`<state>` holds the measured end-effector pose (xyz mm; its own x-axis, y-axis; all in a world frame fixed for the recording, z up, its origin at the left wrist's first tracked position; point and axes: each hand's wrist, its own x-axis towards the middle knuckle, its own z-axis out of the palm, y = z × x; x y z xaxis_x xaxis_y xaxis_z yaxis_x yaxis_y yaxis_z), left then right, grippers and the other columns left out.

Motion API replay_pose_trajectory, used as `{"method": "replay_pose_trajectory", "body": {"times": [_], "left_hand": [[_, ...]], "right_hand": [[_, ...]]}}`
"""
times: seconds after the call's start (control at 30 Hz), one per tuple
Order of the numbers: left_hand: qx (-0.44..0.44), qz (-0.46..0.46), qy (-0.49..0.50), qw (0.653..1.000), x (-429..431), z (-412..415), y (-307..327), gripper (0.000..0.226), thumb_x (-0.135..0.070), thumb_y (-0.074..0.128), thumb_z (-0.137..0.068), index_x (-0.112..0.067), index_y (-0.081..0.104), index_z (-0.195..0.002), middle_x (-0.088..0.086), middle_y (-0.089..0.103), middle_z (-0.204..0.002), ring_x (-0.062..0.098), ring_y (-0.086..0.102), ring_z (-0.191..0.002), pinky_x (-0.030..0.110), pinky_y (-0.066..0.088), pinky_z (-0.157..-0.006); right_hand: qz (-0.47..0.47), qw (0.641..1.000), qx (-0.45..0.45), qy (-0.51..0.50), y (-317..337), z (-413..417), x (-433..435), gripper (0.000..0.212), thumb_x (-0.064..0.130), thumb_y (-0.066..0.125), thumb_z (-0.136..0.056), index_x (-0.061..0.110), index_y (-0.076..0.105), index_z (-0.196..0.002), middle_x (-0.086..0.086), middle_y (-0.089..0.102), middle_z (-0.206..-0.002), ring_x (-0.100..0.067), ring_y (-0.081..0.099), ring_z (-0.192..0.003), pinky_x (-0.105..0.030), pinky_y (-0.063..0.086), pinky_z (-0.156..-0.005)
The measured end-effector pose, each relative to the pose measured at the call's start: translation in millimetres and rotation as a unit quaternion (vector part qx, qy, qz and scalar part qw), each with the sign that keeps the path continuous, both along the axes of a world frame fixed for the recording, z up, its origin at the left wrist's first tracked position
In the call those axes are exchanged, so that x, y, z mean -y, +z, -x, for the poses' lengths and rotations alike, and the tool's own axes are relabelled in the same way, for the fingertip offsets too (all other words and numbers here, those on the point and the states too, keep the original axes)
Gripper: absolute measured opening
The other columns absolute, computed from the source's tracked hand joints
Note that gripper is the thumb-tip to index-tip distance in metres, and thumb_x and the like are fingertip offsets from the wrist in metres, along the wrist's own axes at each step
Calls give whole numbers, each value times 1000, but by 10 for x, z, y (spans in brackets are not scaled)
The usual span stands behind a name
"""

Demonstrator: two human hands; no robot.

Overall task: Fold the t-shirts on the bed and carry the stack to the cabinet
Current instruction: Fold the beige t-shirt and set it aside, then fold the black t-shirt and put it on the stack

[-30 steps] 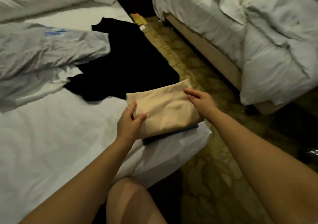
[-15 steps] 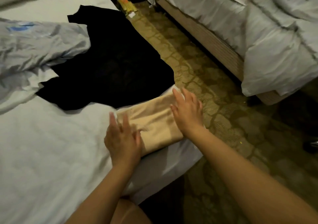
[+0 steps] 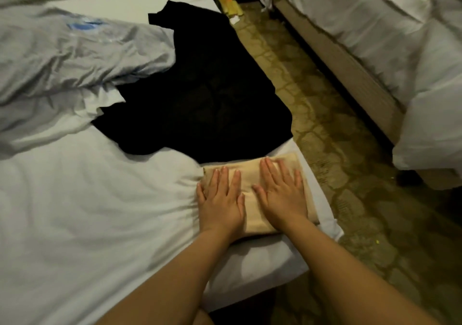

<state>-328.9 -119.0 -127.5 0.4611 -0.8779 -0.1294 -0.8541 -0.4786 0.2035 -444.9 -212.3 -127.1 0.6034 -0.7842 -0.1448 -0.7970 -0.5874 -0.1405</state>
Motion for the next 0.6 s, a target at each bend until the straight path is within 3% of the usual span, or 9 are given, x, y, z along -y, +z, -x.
{"method": "replay_pose_trajectory", "body": {"times": [0.07, 0.13, 0.2, 0.3, 0.37, 0.5, 0.6], "left_hand": [[4, 1, -3, 1000, -26, -43, 85, 60, -48, 23, -87, -30, 31, -144, 2, 31, -151, 22, 30, -139, 47, 6, -105], [23, 42, -16, 999, -64, -133, 173, 62, -53, 25, -87, -31, 27, -145, 4, 33, -151, 24, 32, -138, 49, 9, -104], [41, 66, -3, 997, -98, -331, 272, 62, -56, 23, -87, -33, 22, -145, 5, 33, -150, 26, 32, -138, 52, 14, -105], [46, 44, 21, 998, -176, -664, 414, 64, -62, -2, -79, -43, -12, -139, 1, 5, -158, 21, 3, -145, 53, 6, -111], [46, 26, 33, 998, -248, -848, 475, 65, -63, -12, -73, -43, -23, -134, -1, -6, -158, 19, -7, -145, 51, 2, -113], [36, 5, 59, 998, -424, -1165, 492, 69, -64, 0, -82, -38, -14, -144, -3, -8, -158, 19, -9, -145, 51, 3, -114], [24, 4, 63, 998, -531, -1363, 494, 72, -65, 6, -82, -37, -7, -146, -4, -5, -158, 18, -5, -145, 51, 4, -114]], "right_hand": [[-10, 1000, -9, -7, 125, -18, 25, 78, 65, -3, -78, 32, -5, -149, 8, -1, -159, -18, -2, -146, -44, -7, -114], [-12, 999, 9, -38, 294, -89, 71, 77, 70, 13, -81, 37, -3, -148, 7, 4, -159, -22, 3, -145, -49, -1, -114], [1, 997, 43, -65, 427, -248, 166, 66, 63, 31, -88, 38, 15, -147, 5, 21, -155, -23, 14, -143, -50, 3, -113], [5, 994, 60, -87, 535, -558, 325, 43, 50, 46, -91, 36, 47, -132, 8, 44, -141, -20, 27, -136, -52, 6, -113], [-16, 996, 19, -81, 540, -787, 377, 39, 50, 52, -89, 36, 54, -125, 6, 50, -133, -22, 33, -131, -50, 10, -112], [-19, 999, -15, -46, 472, -1066, 423, 27, 42, 51, -93, 33, 60, -117, 1, 54, -123, -25, 42, -121, -43, 25, -107], [4, 1000, -15, -12, 451, -1149, 473, 25, 32, 46, -97, 24, 63, -114, -2, 59, -116, -24, 51, -110, -36, 40, -88]]}}
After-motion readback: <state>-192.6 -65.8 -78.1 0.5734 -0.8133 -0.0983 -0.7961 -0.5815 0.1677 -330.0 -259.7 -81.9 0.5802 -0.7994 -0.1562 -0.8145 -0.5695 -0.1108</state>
